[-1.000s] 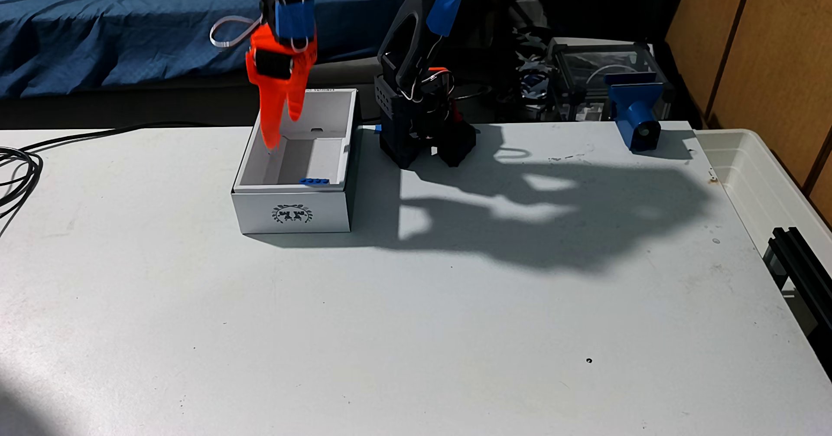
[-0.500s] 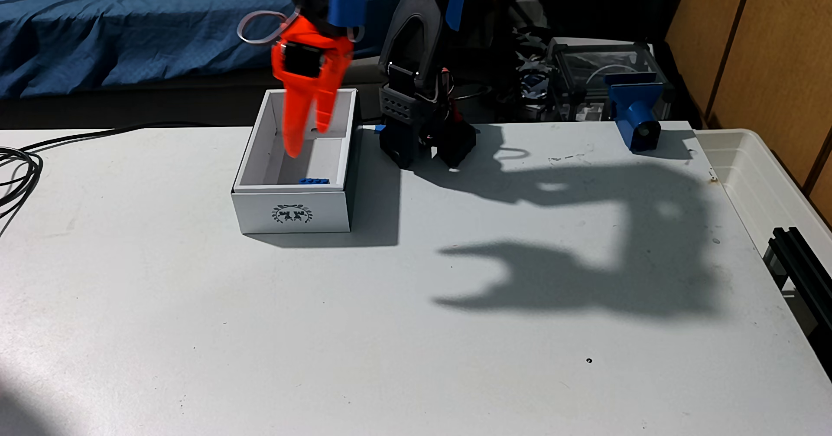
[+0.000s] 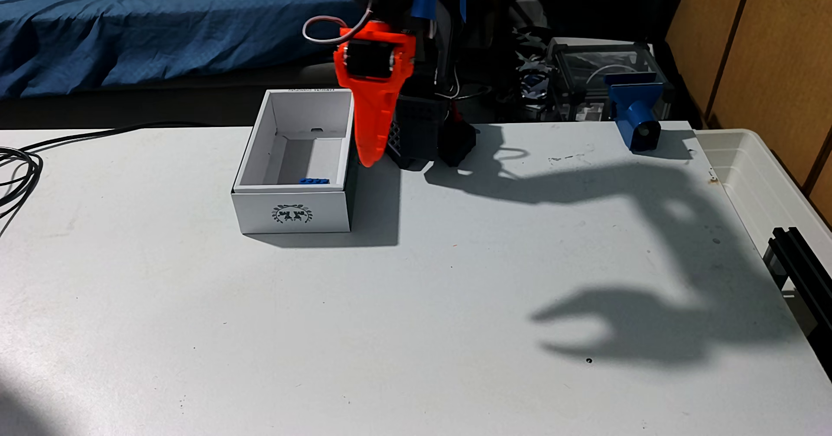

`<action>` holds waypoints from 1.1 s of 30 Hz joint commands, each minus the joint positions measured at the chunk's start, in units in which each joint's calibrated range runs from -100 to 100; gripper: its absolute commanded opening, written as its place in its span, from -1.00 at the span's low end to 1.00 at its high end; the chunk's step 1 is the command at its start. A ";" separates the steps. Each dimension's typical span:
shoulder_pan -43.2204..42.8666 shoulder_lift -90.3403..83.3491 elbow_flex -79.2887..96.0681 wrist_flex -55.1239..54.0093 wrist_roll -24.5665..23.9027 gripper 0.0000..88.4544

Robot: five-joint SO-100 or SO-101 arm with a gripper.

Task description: Grab the blue brick and place in box

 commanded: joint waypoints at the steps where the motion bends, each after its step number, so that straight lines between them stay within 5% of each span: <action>1: -1.74 -1.60 -1.43 -2.67 -1.29 -0.78; 33: -8.87 -69.93 56.07 -23.01 -2.66 -0.78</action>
